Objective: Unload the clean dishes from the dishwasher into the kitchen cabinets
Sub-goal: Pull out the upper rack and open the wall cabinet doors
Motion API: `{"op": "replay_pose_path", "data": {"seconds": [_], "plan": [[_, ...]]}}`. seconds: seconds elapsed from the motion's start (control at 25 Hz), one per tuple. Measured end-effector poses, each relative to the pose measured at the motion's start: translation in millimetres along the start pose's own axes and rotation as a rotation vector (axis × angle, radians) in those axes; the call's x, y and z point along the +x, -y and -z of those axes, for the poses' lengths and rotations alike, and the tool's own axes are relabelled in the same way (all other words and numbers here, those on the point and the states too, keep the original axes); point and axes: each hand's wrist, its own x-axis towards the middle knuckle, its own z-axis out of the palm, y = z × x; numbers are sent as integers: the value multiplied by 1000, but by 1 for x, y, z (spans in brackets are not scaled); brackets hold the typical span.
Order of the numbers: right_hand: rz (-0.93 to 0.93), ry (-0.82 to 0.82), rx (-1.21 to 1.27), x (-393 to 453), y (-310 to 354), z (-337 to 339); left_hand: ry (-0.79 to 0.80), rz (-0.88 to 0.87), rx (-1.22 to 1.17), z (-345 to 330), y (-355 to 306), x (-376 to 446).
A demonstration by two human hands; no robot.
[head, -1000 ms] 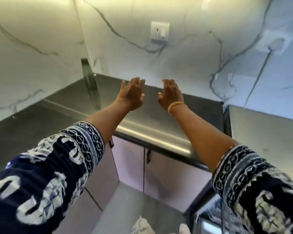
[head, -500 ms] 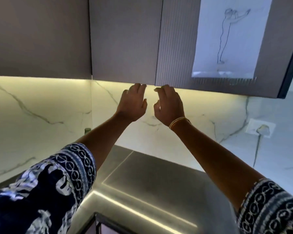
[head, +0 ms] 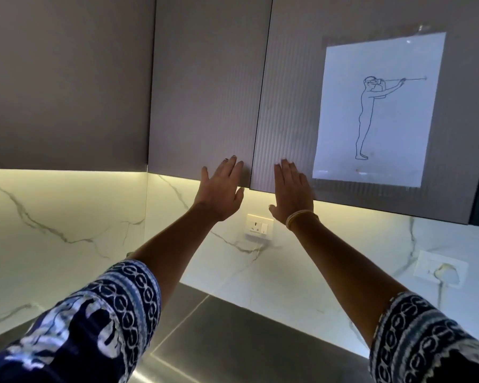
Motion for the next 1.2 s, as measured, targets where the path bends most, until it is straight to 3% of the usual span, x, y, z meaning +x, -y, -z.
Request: {"op": "replay_pose_path", "data": {"seconds": [0.28,0.52,0.68,0.76,0.88,1.04,1.2], "plan": [[-52,-270,-44,38,17,-45,-60,12,-56,-39,20,52],[-31,-413,-92,53,18,-66,-170,-114,-68,-80,41,87],[-27,-440,-120,52,16,-69,-207,-63,-181,-93,34,91],[-18,-423,-171,51,17,-59,-263,-139,-255,-90,25,82],[17,-452,-229,36,25,-36,-229,-195,-669,-68,20,66],[21,-514,-160,-2,36,12,-222,158,-1234,5,-5,50],[47,-472,-22,-39,36,64,-198,218,-1392,79,-29,28]]}}
